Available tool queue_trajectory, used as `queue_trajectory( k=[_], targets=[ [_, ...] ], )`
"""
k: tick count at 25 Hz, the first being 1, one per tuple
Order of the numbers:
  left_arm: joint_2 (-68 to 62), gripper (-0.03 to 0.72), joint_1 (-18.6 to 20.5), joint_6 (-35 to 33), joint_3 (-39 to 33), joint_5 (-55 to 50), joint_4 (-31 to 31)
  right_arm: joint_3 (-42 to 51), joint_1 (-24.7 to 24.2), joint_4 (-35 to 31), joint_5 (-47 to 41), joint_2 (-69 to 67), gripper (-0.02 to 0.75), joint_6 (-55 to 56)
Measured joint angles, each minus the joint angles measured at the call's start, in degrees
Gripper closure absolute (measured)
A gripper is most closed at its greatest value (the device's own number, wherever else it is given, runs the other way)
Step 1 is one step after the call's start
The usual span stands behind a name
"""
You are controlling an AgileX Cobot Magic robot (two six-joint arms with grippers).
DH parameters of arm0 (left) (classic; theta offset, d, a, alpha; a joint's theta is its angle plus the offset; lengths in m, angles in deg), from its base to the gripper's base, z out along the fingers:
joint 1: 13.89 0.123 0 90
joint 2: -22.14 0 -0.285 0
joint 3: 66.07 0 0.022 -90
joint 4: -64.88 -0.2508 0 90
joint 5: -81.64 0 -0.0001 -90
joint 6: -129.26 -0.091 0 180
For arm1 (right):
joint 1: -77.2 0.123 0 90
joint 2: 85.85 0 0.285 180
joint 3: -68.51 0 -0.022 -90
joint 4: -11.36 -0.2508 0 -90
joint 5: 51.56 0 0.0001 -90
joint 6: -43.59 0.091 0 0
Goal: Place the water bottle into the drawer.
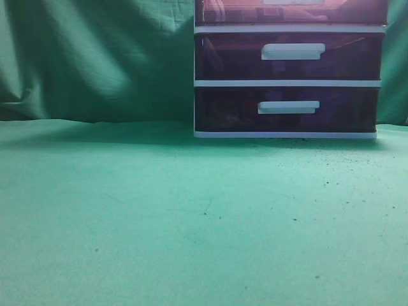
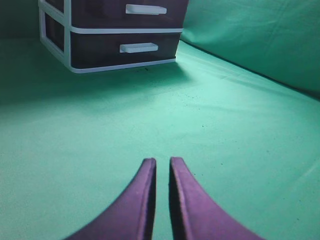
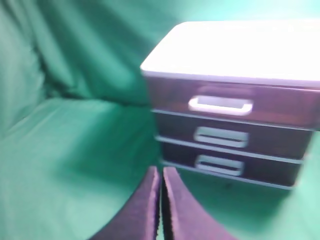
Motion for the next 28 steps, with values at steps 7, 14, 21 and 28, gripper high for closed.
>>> queue_trajectory(
  k=[7,14,21,28],
  targets=[
    [0.00,0.622,0.00,0.00,0.00,0.00,0.00,17.73,-12.97,0.00,11.47,15.35,0.738,0.39],
    [0.00,0.622,0.00,0.00,0.00,0.00,0.00,36.17,-19.73,4.45,17.23,31.14,0.738,0.39],
    [0.00,0.622,0.00,0.00,0.00,0.00,0.00,52.29,-19.76,9.80,22.69,44.24,0.690,0.39],
    [0.00,0.622,0.00,0.00,0.00,0.00,0.00,65.07,-19.76,11.52,26.02,49.26,0.690,2.24]
  ],
)
